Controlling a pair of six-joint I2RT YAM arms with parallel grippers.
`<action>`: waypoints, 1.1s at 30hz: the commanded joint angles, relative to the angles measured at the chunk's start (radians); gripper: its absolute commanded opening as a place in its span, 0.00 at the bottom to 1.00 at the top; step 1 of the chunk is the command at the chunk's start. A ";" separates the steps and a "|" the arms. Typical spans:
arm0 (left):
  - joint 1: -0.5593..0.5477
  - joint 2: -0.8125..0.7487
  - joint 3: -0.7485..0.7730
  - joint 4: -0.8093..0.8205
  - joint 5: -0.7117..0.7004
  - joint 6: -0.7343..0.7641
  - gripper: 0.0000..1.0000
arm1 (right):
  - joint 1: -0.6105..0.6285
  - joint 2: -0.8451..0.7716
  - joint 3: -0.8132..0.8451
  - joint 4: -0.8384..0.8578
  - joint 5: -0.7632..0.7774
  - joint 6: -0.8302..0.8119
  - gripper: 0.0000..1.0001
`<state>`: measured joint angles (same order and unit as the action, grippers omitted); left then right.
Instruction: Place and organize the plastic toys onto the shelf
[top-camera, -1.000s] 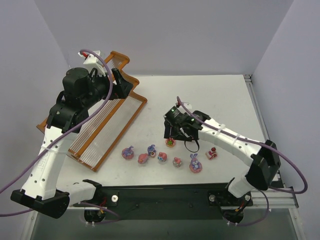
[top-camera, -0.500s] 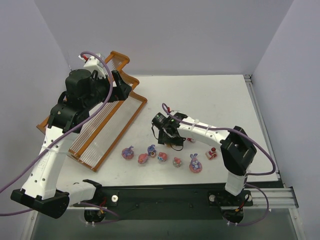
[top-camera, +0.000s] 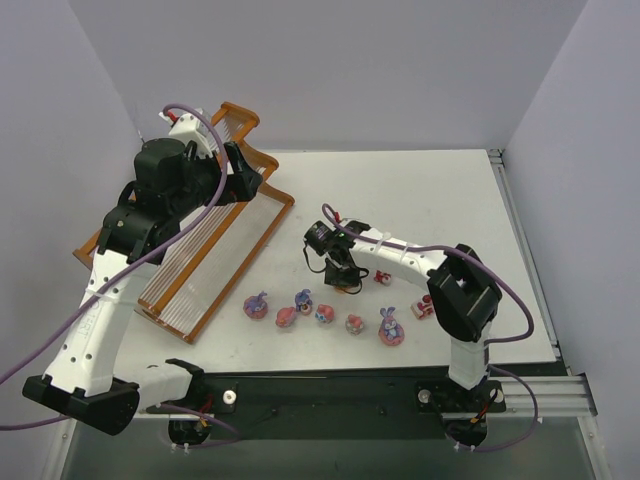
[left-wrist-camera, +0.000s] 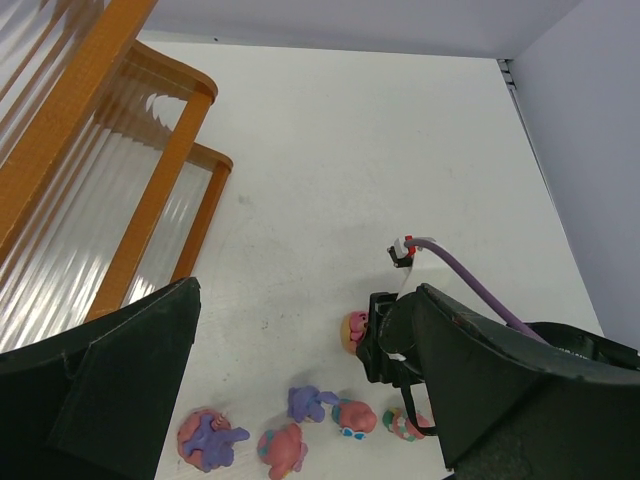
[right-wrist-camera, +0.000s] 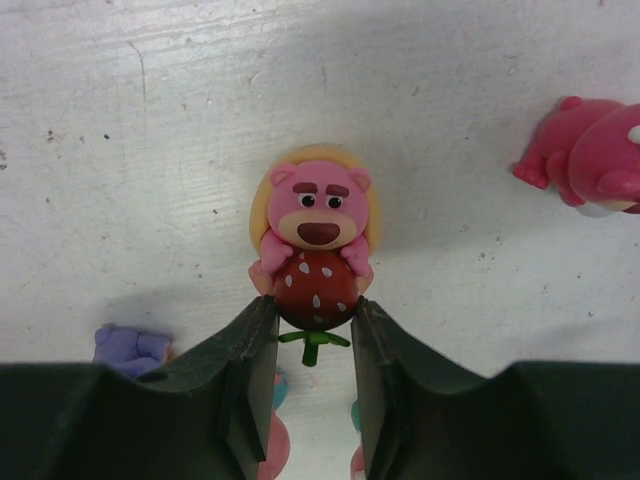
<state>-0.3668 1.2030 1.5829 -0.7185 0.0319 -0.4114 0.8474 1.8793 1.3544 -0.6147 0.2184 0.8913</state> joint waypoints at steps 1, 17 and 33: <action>-0.003 -0.008 0.015 0.005 -0.016 -0.004 0.97 | -0.010 0.009 0.031 -0.022 0.003 -0.017 0.17; 0.003 -0.020 0.035 -0.015 -0.048 0.017 0.97 | 0.028 -0.104 0.112 -0.019 0.078 -0.115 0.00; 0.008 -0.045 0.161 -0.050 -0.104 0.000 0.97 | 0.202 0.101 0.501 0.144 -0.074 -0.456 0.00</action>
<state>-0.3645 1.2018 1.6680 -0.7727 -0.0349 -0.4107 1.0180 1.8870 1.7557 -0.5179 0.1940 0.5407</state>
